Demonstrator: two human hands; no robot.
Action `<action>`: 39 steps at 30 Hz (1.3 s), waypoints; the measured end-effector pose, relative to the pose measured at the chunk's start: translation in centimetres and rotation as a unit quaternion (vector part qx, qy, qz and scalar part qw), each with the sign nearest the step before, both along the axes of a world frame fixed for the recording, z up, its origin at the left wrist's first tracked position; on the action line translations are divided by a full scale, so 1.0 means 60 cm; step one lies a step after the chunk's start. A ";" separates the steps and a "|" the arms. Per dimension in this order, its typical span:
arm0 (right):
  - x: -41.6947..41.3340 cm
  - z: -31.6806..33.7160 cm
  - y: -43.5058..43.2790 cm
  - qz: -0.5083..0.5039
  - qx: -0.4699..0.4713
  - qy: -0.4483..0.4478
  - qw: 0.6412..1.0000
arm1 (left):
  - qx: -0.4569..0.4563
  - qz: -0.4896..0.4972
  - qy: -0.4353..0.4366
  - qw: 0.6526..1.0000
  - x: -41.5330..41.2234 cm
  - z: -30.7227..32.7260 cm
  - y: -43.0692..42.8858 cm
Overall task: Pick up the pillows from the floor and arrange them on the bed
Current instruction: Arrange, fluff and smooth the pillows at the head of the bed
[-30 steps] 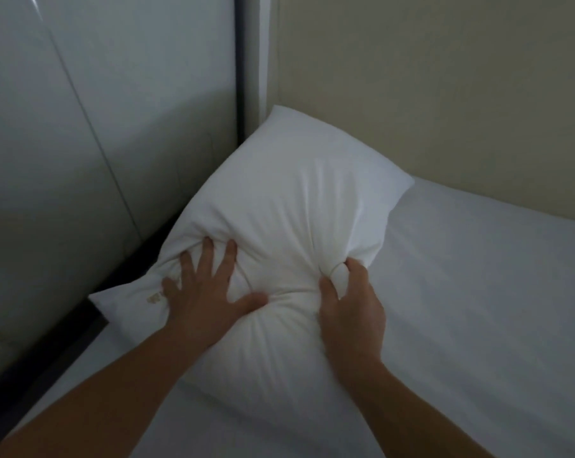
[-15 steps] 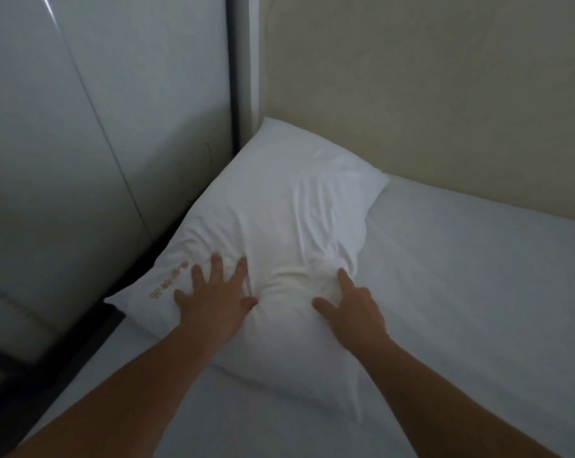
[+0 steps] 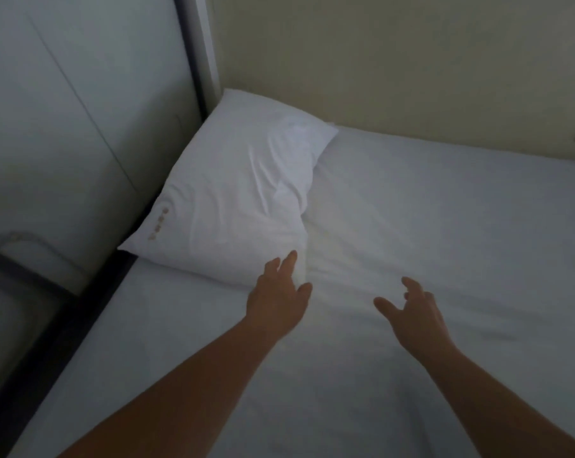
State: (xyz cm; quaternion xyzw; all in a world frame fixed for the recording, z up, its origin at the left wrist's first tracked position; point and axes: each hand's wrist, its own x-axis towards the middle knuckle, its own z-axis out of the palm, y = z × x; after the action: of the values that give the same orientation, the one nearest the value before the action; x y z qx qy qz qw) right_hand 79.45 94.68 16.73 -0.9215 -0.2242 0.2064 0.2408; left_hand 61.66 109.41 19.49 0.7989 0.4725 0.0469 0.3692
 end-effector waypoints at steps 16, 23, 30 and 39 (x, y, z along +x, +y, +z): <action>-0.037 0.020 -0.562 -0.109 -0.074 -0.171 0.976 | -0.131 -0.147 -0.060 0.979 0.047 0.021 -0.517; -0.071 -0.031 -0.775 -0.239 -0.132 -0.081 0.959 | -0.242 -0.089 -0.035 0.965 0.033 -0.027 -0.684; -0.088 -0.093 -0.789 -0.185 -0.131 -0.123 0.966 | -0.419 0.002 -0.025 0.908 -0.021 -0.133 -0.796; -0.127 0.011 -0.727 -0.168 0.074 -0.150 0.971 | -0.275 0.126 -0.127 0.945 -0.054 -0.099 -0.778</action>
State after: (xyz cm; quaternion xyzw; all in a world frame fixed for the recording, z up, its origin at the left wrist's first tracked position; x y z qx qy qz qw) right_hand 71.85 51.07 17.36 -0.9461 -0.1142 0.0050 0.3030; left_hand 58.40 62.73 13.56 0.5878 0.5133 0.0626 0.6222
